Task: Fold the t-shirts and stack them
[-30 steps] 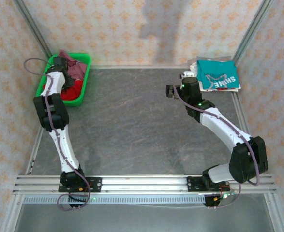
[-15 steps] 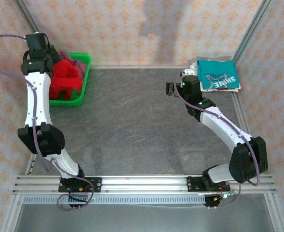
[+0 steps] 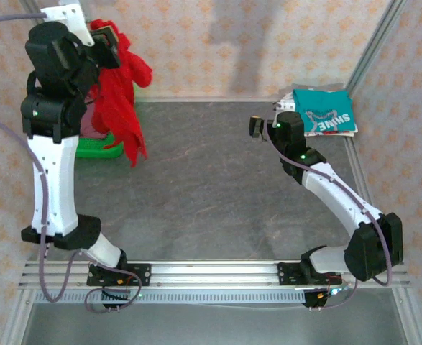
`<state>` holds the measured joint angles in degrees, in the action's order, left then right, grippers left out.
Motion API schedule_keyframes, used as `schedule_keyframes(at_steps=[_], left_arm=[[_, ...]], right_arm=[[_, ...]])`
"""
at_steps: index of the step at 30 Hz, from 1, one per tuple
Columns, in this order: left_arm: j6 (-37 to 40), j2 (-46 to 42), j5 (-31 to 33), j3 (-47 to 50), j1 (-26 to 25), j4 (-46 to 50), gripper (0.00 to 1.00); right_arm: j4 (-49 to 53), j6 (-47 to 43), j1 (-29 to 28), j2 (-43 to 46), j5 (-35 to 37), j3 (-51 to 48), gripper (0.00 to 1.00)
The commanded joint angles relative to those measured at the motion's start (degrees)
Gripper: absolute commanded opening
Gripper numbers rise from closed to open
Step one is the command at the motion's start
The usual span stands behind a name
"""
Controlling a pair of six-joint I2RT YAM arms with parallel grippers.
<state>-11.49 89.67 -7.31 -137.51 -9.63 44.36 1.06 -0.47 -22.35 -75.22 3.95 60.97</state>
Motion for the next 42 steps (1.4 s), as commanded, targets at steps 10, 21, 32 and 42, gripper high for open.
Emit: schedule_keyframes(at_steps=[10,21,32,42], left_arm=[[-0.8,5.3,-2.6,6.0,-12.8,-4.1,0.0],[3.6,44.9,-4.9,-31.4,-7.2,10.3,0.76],[-6.6,-0.4,1.2,58.6,-12.6,-23.0,0.68],[-9.4,1.4,-7.8,79.2,-16.9,-24.4,0.6]], right_arm=[[-0.6,3.9,-0.2,7.1,9.6,-5.3,1.0],[3.4,6.3,-0.1,5.2,12.8,-3.6,1.0],[6.0,8.3,-0.1,-1.7,4.0,-4.8,0.99],[3.9,13.4,-0.8,-10.7,-12.7,-3.9,0.85]])
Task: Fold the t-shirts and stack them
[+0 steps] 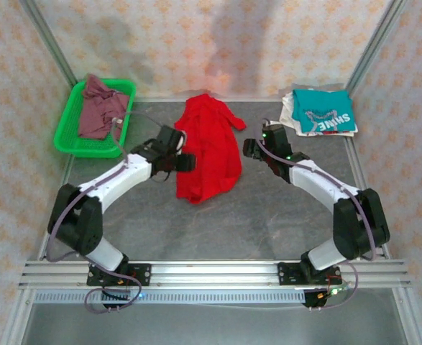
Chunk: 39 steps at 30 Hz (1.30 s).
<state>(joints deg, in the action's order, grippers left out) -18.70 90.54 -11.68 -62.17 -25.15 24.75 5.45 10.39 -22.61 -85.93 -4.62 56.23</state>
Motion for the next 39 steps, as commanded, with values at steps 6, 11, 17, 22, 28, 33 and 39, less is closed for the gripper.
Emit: schedule_keyframes(at_steps=[6,11,17,22,28,33,39], left_arm=[[-4.3,7.3,-4.9,4.4,-2.4,-11.1,0.36],[-4.8,5.6,3.1,4.5,-2.3,-8.5,0.0],[-6.5,-3.2,11.0,6.6,0.9,-1.5,0.0],[-6.8,-11.0,13.4,10.0,5.5,0.4,0.0],[-6.2,-13.2,16.5,10.9,9.0,2.7,0.0],[-7.9,-12.8,17.3,12.4,12.4,2.6,0.0],[-4.8,-10.0,6.4,11.6,13.3,-0.7,0.14]], right_arm=[[-1.0,3.7,-0.5,-1.2,-3.2,1.3,0.85],[0.4,3.6,-0.6,-1.5,-0.7,2.8,0.85],[3.3,1.2,-0.6,-5.1,3.0,6.7,0.86],[8.1,-0.3,-0.6,-12.4,5.1,15.0,0.87],[15.2,-0.7,0.6,-25.8,3.9,30.2,0.88],[22.6,1.3,2.6,-36.8,1.5,44.0,0.84],[26.8,1.4,3.4,-46.0,-3.7,56.2,0.79]])
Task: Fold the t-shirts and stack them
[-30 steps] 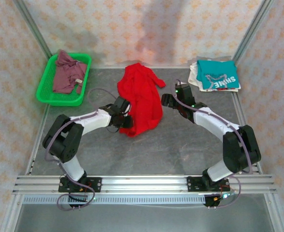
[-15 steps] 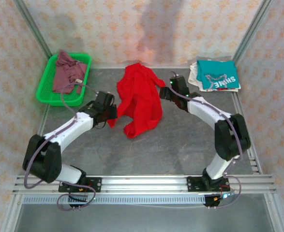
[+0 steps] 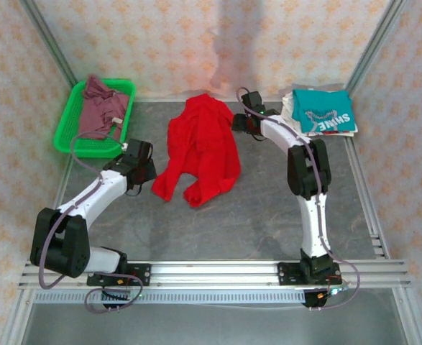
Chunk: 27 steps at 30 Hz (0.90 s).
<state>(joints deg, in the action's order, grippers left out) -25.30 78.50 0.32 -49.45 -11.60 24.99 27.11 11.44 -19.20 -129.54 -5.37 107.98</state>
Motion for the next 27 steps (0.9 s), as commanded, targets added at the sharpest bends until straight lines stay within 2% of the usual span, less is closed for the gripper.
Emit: schedule_keyframes(at_steps=[1,2,4,6,9,11,13,16,17,20,23,27], left_arm=[[2.9,3.4,-8.0,-1.7,-0.8,-1.0,0.31],[3.8,4.6,-9.3,-1.9,-1.5,-1.2,0.4],[4.8,6.9,-11.1,-2.1,-2.9,-1.5,0.49],[5.4,9.2,-12.1,-2.7,-3.8,-0.8,0.53],[6.0,11.4,-12.6,-2.9,-5.5,-0.2,0.56],[6.4,12.7,-13.7,-2.1,-6.4,-1.3,0.55],[6.2,14.4,-13.0,-1.9,-6.4,-1.0,0.48],[5.9,16.2,-10.9,-2.2,-6.1,0.4,0.05],[5.6,16.0,-10.7,-2.3,-5.8,0.7,0.0],[4.9,12.6,-10.3,-3.0,-4.6,2.1,0.0],[3.7,7.4,-9.8,-5.5,-2.6,5.3,0.0],[2.8,0.3,-10.3,-8.3,0.5,7.6,0.0]], right_arm=[[4.8,0.4,-0.1,-3.4,-3.7,5.5,0.79],[4.4,0.6,-0.1,-4.4,-4.4,6.5,0.79],[6.5,1.1,-0.1,-6.7,-5.8,10.1,0.79],[9.7,1.8,-0.1,-7.5,-7.1,12.7,0.72],[4.7,3.8,-0.3,-1.8,-8.4,4.8,0.71],[-1.2,5.3,-0.4,4.8,-9.3,-4.0,0.71],[-5.8,6.3,-0.6,11.1,-10.1,-12.0,0.72],[-7.6,6.3,-1.2,19.4,-8.9,-22.2,0.72],[-8.0,6.2,-1.4,22.0,-8.4,-25.4,0.72],[-10.5,5.3,-2.6,30.7,-9.4,-36.6,0.72],[-10.5,5.2,-4.4,37.3,-14.8,-45.0,0.72],[-15.8,10.2,-7.8,43.1,-21.2,-53.9,0.73]])
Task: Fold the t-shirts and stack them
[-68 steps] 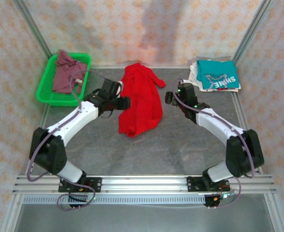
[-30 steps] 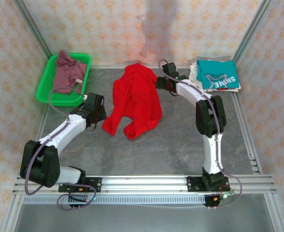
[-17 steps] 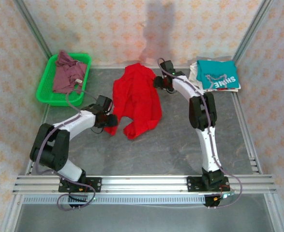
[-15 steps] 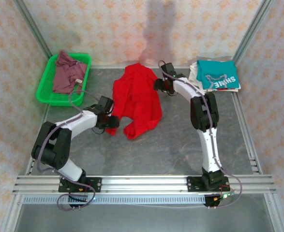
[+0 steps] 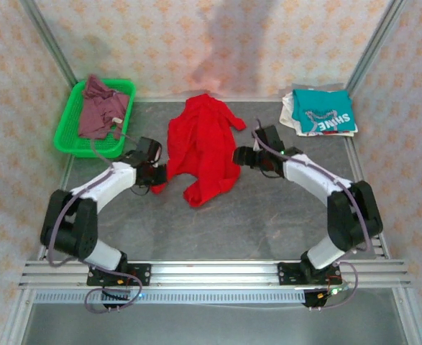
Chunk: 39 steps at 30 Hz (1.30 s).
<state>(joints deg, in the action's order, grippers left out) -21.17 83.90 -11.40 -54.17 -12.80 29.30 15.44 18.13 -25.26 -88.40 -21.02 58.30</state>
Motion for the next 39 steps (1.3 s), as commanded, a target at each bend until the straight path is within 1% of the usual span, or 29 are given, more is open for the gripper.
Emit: schedule_keyframes(at_steps=[1,4,6,9,11,13,15,16,17,19,21,24,26,28,32,33,37,39], left_arm=[[-1.4,-6.5,1.0,-4.6,2.5,3.9,0.0],[-1.2,-8.7,0.1,-7.3,4.2,5.4,0.0],[-1.5,-9.5,0.0,-8.0,4.8,5.9,0.0],[-1.9,-10.6,-1.4,-8.6,6.0,6.3,0.0],[-2.7,-11.7,-1.3,-8.0,6.7,5.7,0.0],[-3.8,-12.4,-2.2,-6.7,7.1,3.7,0.0],[-4.5,-12.2,-2.3,-6.4,7.3,3.7,0.0],[-4.8,-12.2,-2.4,-6.1,7.4,3.5,0.0],[-5.2,-12.3,-2.3,-5.8,7.4,3.2,0.0],[-5.9,-12.6,-2.4,-5.3,7.6,2.8,0.0],[-6.5,-13.2,-2.6,-5.4,7.9,2.6,0.0],[-7.1,-14.7,-2.5,-6.0,8.5,3.3,0.0],[-7.2,-16.1,-1.7,-6.1,9.0,3.6,0.0],[-7.7,-17.6,-1.0,-5.8,9.9,3.9,0.0],[-11.7,-19.9,-1.2,-4.5,11.7,2.3,0.0],[-12.4,-19.7,-1.5,-4.4,11.8,2.1,0.0],[-13.0,-17.6,-3.9,-3.7,11.8,1.2,0.0],[-12.7,-17.0,-4.7,-2.2,11.8,0.2,0.0]], right_arm=[[-6.1,5.2,-3.0,2.5,-6.3,-5.7,0.73],[-11.4,8.0,-7.4,2.1,-7.6,-8.3,0.73],[-13.3,9.5,-9.8,-0.4,-7.6,-8.3,0.73],[-17.5,11.8,-12.4,-4.7,-9.3,-7.5,0.67],[-20.3,13.3,-13.7,-6.7,-6.5,-7.4,0.65],[-22.9,15.1,-13.9,-9.2,-4.4,-7.1,0.62],[-22.6,16.5,-13.9,-11.8,-1.0,-6.2,0.55],[-22.7,17.0,-13.8,-12.9,-0.5,-5.7,0.53],[-22.7,17.0,-13.8,-13.8,-0.1,-5.1,0.46],[-22.3,16.9,-13.8,-14.4,1.8,-4.3,0.24],[-20.7,16.3,-13.4,-13.4,3.4,-3.9,0.09],[-13.8,13.1,-11.3,-9.3,5.2,-2.7,0.0],[-10.4,10.6,-9.2,-5.2,6.5,-3.1,0.0],[-6.3,7.3,-6.4,-2.0,5.6,-2.2,0.0],[4.1,0.5,-1.1,1.4,5.9,3.9,0.0],[6.8,-1.3,-0.1,1.3,6.4,6.2,0.0],[14.4,-3.9,3.4,-1.3,13.4,13.2,0.0],[14.4,-3.3,6.4,-3.1,14.5,14.2,0.0]])
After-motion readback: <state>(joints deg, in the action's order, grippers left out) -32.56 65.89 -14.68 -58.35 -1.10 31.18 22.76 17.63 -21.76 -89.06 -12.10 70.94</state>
